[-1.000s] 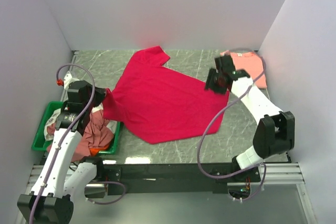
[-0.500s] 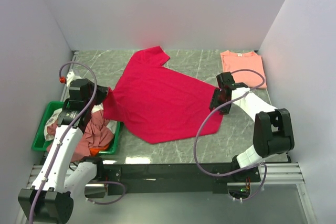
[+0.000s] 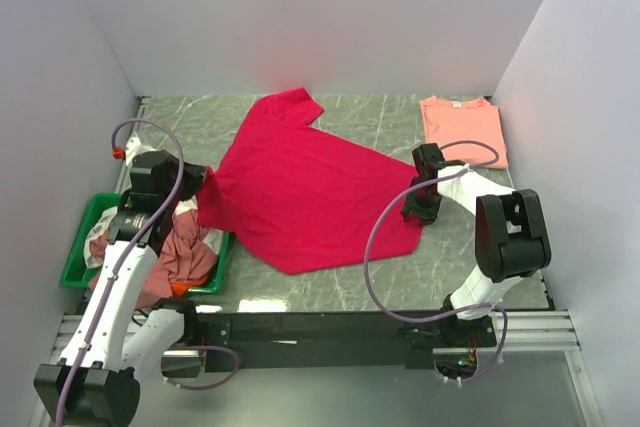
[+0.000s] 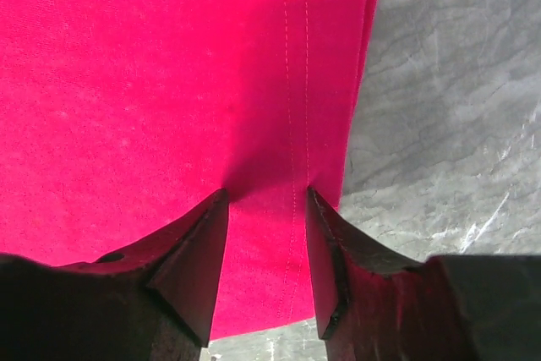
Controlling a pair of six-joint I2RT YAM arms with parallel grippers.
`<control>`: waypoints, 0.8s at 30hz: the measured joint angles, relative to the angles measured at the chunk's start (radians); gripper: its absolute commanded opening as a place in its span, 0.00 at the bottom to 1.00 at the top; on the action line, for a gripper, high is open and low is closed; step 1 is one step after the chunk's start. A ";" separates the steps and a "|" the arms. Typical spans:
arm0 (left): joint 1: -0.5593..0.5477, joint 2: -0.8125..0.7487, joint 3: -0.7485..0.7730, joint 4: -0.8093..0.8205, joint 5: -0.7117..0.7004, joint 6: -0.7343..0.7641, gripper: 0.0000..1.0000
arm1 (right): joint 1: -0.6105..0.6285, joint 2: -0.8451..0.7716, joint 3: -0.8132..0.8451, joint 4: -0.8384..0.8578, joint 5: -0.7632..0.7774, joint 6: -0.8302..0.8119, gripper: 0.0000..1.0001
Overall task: Fold and stack the t-shirts
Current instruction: Flatten the tshirt out
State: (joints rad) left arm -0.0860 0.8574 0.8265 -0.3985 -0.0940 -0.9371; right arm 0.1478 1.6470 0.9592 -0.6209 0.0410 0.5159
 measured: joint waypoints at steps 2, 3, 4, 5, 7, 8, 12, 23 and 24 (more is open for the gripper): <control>0.000 -0.001 0.000 0.000 0.000 0.000 0.01 | 0.000 0.008 0.001 0.005 0.003 0.000 0.46; 0.000 -0.001 0.000 -0.001 0.000 0.000 0.01 | 0.000 0.008 0.001 0.005 0.003 0.000 0.45; 0.000 -0.002 0.000 -0.001 0.000 0.000 0.01 | -0.001 0.010 0.001 0.006 0.004 -0.001 0.42; 0.000 -0.003 0.000 -0.002 0.000 0.000 0.01 | -0.001 0.011 0.001 0.006 0.006 -0.001 0.41; 0.000 -0.004 0.000 -0.002 -0.001 0.000 0.01 | -0.001 0.013 0.001 0.006 0.013 -0.002 0.34; 0.000 -0.004 0.000 -0.002 -0.001 0.000 0.01 | -0.002 0.013 0.001 0.007 0.016 -0.004 0.25; 0.000 -0.004 0.000 -0.002 -0.005 0.000 0.01 | -0.004 0.018 0.004 0.010 0.022 -0.011 0.01; 0.000 -0.011 0.085 -0.055 -0.029 0.008 0.01 | -0.023 -0.042 0.039 -0.066 0.027 -0.011 0.00; 0.000 -0.016 0.104 -0.058 -0.035 0.008 0.01 | -0.028 -0.072 0.059 -0.090 0.034 -0.012 0.00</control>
State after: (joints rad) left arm -0.0860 0.8413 0.9306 -0.4564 -0.1287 -0.9295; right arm 0.1196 1.5745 1.0183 -0.7113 0.0746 0.5037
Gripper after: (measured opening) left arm 0.012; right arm 0.008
